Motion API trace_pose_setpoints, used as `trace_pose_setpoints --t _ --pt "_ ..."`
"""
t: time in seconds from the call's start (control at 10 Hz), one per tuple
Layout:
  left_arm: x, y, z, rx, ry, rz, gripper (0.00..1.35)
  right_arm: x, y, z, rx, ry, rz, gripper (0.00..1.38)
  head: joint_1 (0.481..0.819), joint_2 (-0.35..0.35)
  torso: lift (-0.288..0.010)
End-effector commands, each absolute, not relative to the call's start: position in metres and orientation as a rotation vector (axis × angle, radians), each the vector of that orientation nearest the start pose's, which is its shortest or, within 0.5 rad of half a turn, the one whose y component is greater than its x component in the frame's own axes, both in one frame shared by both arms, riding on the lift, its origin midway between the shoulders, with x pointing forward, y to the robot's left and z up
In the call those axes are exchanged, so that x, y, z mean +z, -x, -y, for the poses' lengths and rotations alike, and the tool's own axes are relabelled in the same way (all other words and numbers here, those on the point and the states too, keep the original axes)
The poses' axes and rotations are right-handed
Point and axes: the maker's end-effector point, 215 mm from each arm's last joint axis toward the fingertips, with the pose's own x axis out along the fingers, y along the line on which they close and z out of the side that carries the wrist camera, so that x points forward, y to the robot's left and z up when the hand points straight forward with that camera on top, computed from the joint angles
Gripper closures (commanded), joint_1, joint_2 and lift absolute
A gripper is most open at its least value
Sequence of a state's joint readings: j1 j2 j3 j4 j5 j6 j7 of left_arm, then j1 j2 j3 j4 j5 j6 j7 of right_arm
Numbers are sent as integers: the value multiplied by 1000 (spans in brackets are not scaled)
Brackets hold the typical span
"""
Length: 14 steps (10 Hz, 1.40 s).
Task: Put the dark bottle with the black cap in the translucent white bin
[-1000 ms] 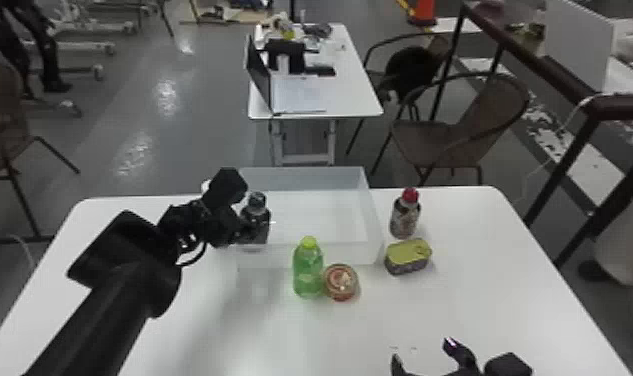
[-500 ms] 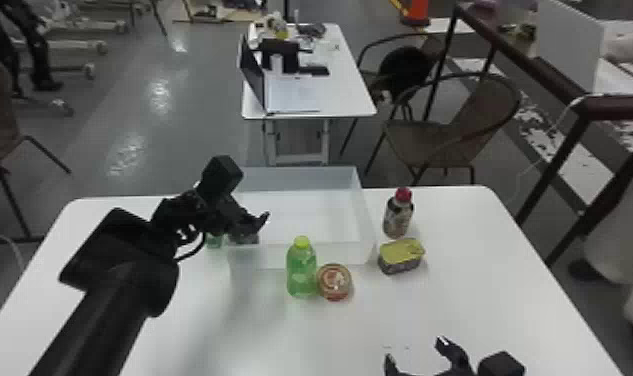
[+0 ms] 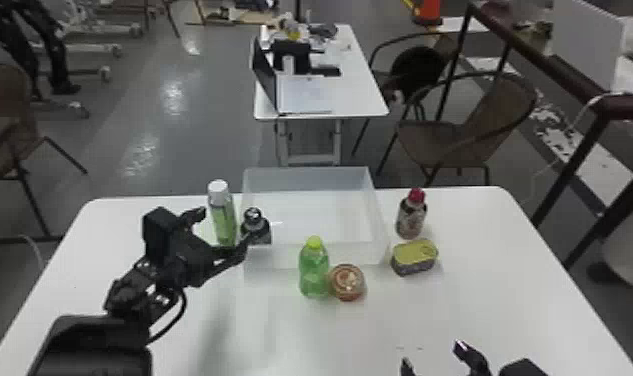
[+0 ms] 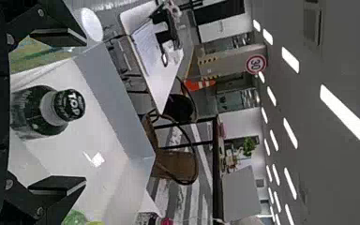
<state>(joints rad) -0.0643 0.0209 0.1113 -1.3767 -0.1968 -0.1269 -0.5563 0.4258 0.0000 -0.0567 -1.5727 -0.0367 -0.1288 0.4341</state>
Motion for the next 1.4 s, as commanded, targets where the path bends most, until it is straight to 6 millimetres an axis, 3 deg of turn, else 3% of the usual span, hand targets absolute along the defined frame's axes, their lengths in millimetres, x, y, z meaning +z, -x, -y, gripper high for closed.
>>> trace_pose_setpoints --t 0.0,0.3,0.6,0.7,1.3 --pt "-409 -539 -209 -383 -104 -63 279 -512 -403 172 365 -82 -286 147 695 8 -13" --pt "-441 -461 -257 -178 55 -48 360 -512 -396 178 355 -72 -289 148 695 75 -13" --pt "-490 -395 -250 -96 163 -136 374 -507 -392 182 353 -44 -285 147 695 108 -13" --pt "-487 -394 -257 -58 171 -122 374 -507 -388 189 342 -32 -289 148 695 113 -13" --pt "-490 -390 -254 -67 178 -130 372 -501 -389 196 317 -6 -268 147 695 89 -13"
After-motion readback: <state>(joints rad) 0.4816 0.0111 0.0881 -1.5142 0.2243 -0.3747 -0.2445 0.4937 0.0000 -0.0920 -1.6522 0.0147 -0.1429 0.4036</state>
